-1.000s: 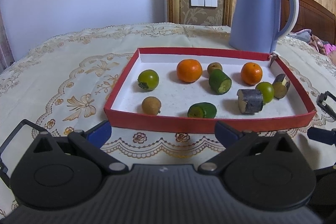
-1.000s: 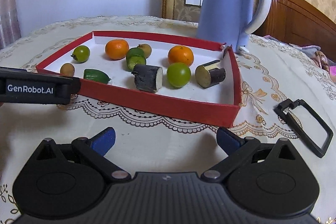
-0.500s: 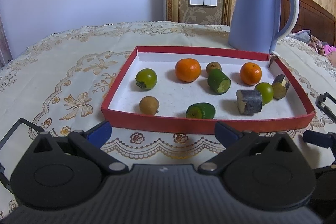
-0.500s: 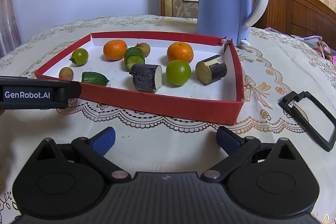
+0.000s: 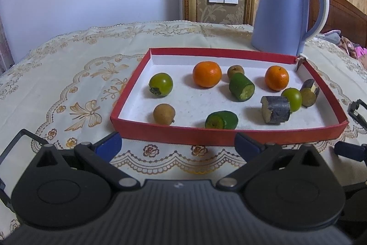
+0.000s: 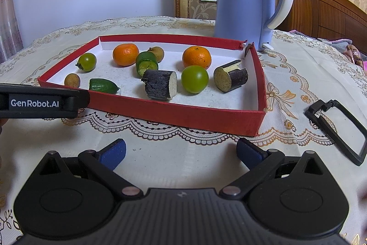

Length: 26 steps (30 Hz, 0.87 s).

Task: Organize fruits

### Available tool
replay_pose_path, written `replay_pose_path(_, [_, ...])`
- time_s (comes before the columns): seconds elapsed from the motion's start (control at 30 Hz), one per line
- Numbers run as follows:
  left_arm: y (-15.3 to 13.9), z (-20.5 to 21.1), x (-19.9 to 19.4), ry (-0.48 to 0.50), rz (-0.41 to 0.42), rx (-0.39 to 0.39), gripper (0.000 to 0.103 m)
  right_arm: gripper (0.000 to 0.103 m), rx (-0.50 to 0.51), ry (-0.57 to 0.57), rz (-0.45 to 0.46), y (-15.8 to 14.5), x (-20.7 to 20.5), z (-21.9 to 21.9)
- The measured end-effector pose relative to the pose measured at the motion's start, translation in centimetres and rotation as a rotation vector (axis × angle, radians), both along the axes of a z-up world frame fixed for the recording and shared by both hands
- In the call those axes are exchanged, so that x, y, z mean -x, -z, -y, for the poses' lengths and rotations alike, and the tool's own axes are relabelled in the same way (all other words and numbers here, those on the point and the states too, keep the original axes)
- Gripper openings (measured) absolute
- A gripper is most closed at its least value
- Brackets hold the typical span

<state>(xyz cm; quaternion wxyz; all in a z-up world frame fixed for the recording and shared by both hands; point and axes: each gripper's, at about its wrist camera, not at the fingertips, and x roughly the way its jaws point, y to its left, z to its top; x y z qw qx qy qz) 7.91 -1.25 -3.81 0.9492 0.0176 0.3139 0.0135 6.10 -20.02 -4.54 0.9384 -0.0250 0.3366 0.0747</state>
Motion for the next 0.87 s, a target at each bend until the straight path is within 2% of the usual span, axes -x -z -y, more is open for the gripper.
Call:
replay_pose_path(0.47, [0.1,-0.8,0.1,-0.018,-0.013,-0.010,0.103,0.103,0.000,0.000,0.000,0.0,0.0,0.0])
replay_pose_path(0.7, [0.3,-1.0,-0.4,-0.014,-0.031,0.016,0.103,0.103,0.000,0.000,0.000,0.0,0.0,0.0])
replay_pose_path(0.87, [0.3,-0.9,-0.2,-0.004,-0.013,0.012,0.103,0.103,0.000,0.000,0.000,0.0,0.0,0.0])
